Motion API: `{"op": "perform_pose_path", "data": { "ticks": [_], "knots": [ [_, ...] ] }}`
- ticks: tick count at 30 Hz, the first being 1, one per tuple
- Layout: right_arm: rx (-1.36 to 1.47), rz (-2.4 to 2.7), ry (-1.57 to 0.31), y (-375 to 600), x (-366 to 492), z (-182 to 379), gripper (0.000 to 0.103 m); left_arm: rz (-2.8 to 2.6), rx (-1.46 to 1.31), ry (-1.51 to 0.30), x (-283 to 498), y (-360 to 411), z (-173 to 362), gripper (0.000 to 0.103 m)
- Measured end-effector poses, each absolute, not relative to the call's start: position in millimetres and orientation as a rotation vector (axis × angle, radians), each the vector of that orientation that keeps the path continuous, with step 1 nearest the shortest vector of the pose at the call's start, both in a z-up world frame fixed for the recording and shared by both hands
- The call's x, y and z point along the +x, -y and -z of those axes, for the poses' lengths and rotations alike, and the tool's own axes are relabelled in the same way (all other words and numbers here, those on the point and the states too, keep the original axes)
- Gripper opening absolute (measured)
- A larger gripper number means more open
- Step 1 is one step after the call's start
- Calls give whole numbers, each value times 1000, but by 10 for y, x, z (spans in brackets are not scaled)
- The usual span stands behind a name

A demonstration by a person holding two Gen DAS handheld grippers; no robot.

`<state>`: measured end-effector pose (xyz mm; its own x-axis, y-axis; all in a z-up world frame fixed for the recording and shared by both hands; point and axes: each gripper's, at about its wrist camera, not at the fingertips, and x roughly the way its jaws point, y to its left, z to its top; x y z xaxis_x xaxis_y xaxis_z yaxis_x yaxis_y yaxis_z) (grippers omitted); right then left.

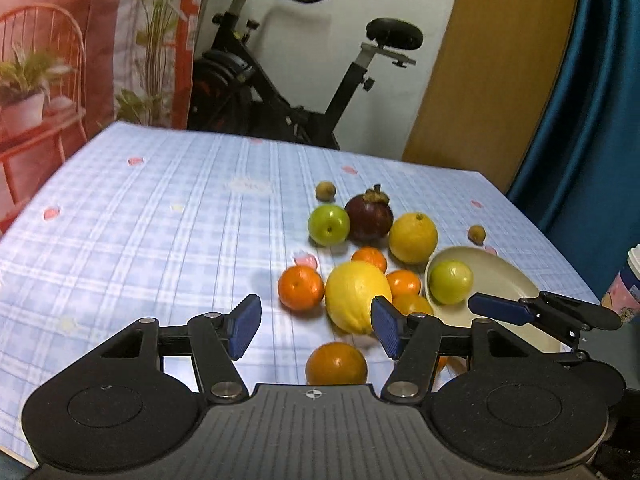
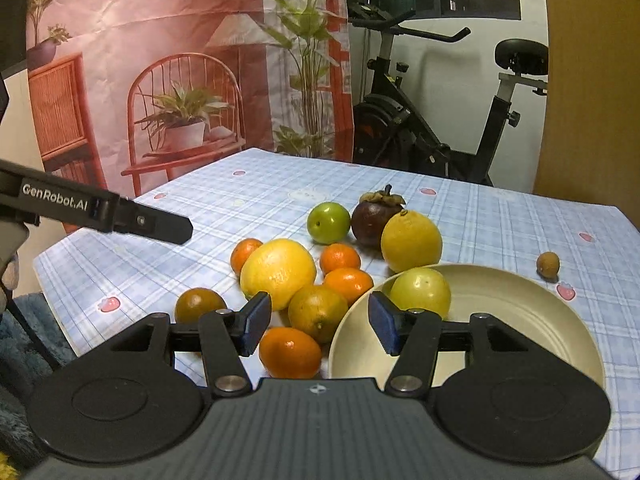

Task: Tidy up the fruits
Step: 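Move the left tool to the brown round fruit while the right tool reaches a yellow-orange fruit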

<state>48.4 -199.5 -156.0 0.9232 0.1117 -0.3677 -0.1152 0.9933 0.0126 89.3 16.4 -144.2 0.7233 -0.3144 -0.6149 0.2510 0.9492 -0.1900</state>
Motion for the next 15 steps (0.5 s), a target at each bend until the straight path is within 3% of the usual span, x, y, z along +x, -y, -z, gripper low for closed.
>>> {"op": "perform_pose_path", "data": {
  "ticks": [15],
  "knots": [
    [-54,-202,-393,1943,460,1622,51,340,-63,-759,871,-97,1563,63]
  ]
}}
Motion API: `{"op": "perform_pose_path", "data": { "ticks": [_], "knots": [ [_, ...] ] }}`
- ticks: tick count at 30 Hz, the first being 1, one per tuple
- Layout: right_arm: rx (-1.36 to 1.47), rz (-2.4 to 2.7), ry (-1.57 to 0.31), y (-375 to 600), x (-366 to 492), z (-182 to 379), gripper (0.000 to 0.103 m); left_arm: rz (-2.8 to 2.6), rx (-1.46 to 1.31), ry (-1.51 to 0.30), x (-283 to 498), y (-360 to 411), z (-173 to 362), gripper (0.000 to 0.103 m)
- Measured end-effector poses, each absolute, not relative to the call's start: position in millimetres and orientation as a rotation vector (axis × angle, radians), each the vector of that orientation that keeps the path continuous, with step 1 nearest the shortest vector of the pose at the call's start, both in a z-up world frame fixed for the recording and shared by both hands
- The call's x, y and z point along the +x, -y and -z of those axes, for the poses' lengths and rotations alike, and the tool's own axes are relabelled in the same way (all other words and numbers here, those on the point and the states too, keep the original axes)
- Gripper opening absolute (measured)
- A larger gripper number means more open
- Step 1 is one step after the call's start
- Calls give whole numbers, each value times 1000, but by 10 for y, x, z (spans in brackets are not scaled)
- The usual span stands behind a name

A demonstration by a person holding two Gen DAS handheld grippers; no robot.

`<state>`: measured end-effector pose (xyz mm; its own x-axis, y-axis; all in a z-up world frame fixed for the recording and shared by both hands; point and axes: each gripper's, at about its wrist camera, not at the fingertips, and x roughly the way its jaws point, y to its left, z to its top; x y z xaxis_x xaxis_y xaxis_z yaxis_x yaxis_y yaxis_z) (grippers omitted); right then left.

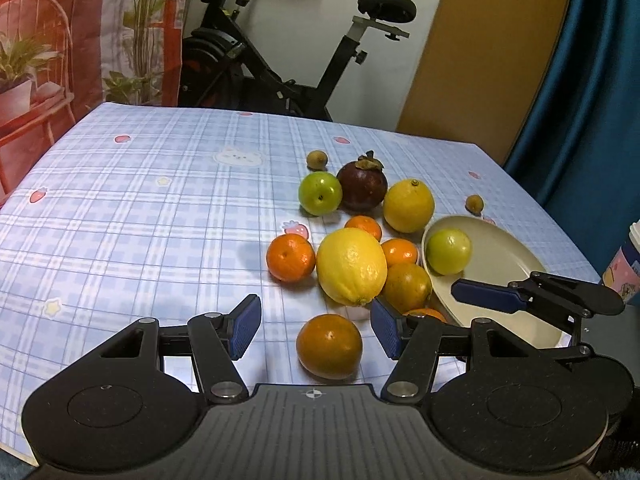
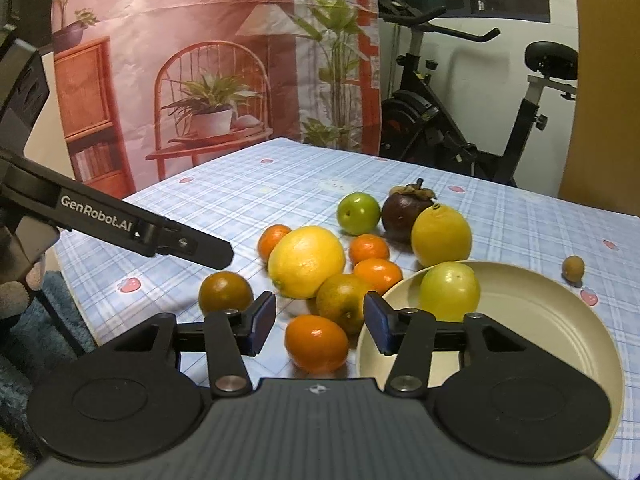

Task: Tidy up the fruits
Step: 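Move the left tool to the brown round fruit while the right tool reaches a yellow-orange fruit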

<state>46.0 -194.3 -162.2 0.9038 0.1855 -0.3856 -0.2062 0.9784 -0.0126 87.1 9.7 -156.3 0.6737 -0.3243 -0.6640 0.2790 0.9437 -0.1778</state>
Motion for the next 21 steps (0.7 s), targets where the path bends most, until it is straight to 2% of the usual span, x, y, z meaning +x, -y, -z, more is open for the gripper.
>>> {"op": "perform_pose_path", "data": {
  "ticks": [17,21],
  "knots": [
    [-57,-221,-415,1945,501,1664,49,363,-65,-820,920,-78,1664,63],
    [-54,-216,-415,1965,509,1665,46,367,-69,-848,958,-65,1737,62]
  ]
}}
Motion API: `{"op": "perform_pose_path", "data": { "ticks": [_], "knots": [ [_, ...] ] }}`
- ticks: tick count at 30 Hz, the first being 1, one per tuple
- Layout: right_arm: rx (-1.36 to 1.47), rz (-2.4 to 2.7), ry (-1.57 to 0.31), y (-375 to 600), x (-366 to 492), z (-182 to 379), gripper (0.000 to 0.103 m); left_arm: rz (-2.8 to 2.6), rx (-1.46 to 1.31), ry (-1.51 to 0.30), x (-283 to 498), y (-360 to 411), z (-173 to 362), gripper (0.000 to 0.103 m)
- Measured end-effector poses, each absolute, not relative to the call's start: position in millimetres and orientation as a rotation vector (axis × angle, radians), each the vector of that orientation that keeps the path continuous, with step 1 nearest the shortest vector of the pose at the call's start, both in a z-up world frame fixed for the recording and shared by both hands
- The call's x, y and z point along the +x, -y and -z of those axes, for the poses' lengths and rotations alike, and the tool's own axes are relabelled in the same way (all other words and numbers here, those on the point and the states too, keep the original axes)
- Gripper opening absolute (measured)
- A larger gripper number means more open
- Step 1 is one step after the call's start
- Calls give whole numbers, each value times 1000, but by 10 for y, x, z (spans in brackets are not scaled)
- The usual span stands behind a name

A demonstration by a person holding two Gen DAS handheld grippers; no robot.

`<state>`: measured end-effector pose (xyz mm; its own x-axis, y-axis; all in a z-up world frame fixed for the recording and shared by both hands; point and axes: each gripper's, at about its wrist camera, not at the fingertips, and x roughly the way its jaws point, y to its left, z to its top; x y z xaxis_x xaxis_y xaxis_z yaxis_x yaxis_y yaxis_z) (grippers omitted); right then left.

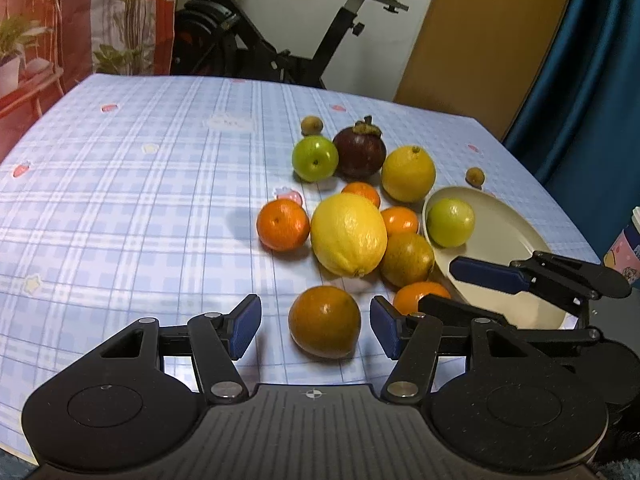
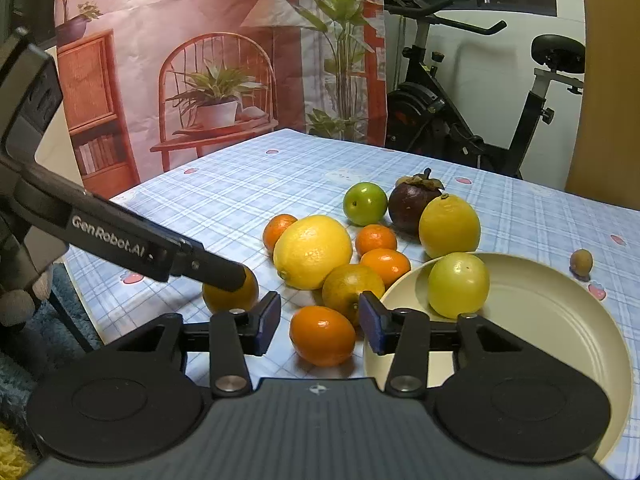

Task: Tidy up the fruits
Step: 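Move the left tool to the brown round fruit while the right tool reaches a yellow-orange fruit, then close the left tool on the brown fruit while the right tool grips the yellow-orange fruit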

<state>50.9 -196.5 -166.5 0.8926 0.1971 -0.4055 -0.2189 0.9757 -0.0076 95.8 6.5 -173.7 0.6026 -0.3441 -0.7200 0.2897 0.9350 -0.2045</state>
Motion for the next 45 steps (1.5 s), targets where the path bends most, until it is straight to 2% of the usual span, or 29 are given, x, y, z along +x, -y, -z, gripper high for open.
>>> {"op": "perform_pose_path", "data": {
  "ticks": [6,8,10,19,24,45],
  "knots": [
    [-49,-210,-414,1992,514,1665,46,383,-71,-880,1004,-30,1833,61],
    [-48,-210,-414,1995,515,1665,46,387,-69,-883,1010,-22,1855,50],
    [-45,-208,-413,2000,513,1665,46,396,-72,-883,1014,-20,1865,45],
    [-48,-174,-419,2064,629,1623,46,373,-69,-872,1020,-53,1865,45],
    [-55,-156,-447,2113,822,1596,39,360,-77,-864,1037,-87,1863,45],
    [-199,-161,-499,1898,1070,1670,45,358,-75,-859,1061,-77,1921,45]
  ]
}}
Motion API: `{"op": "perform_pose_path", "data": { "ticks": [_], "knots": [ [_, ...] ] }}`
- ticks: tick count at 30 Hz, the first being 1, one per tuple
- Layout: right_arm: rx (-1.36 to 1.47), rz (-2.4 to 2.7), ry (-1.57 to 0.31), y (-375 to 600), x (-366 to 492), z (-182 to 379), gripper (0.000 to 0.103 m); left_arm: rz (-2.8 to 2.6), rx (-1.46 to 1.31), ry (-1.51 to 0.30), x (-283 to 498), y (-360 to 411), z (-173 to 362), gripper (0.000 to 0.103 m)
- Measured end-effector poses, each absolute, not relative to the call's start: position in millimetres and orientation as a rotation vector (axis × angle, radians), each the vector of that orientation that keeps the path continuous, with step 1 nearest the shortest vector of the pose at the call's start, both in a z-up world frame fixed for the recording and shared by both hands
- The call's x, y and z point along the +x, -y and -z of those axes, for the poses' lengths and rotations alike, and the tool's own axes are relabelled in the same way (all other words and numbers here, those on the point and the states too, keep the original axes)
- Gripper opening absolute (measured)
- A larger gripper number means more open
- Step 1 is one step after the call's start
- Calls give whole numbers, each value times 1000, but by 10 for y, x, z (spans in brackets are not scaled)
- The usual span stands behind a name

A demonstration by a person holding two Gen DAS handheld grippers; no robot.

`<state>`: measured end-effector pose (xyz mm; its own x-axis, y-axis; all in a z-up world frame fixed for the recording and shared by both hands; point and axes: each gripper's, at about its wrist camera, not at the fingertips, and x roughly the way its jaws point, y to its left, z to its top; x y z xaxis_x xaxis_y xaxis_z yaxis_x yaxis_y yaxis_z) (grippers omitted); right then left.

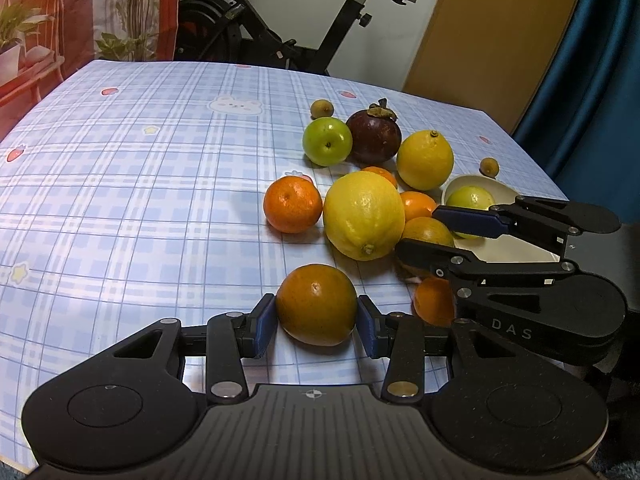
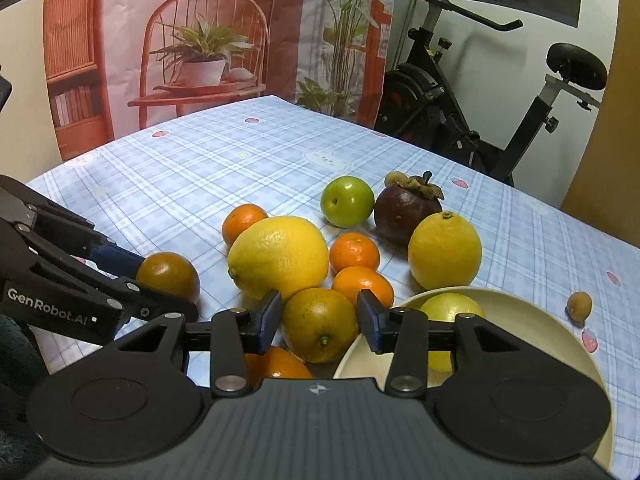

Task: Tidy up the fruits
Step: 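Close the left tool on the brown fruit while the right tool grips the yellow-orange fruit, then lower both held fruits onto the cream plate and open both tools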

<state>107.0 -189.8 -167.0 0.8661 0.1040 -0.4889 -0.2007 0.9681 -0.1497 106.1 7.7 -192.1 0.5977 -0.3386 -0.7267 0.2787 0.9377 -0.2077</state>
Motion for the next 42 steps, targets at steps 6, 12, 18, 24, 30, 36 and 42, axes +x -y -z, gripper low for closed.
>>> {"op": "perform_pose_path", "data": {
  "ticks": [6,12,18,24,30,36,42],
  "knots": [
    [-175,-163,-481,1902,1012,1679,44,346,-82,-849,1058,-91,1905,45],
    [-138,-161,-458,1949,943,1658,43,354,-76,-826,1042,-79,1865,45],
    [-108,-163,-428,1972,843,1623,43,354,-58,-796,1007,-65,1811,45],
    [-76,-151,-386,2034,702,1569,43,361,-39,-759,974,-43,1756,45],
    [-42,-136,-370,2077,648,1538,43,369,-34,-744,958,-38,1744,45],
    [-42,-138,-357,2066,581,1525,43,374,-29,-732,938,-30,1727,45],
    [-36,-99,-339,2143,477,1489,43,387,-15,-722,918,-8,1707,45]
  ]
}}
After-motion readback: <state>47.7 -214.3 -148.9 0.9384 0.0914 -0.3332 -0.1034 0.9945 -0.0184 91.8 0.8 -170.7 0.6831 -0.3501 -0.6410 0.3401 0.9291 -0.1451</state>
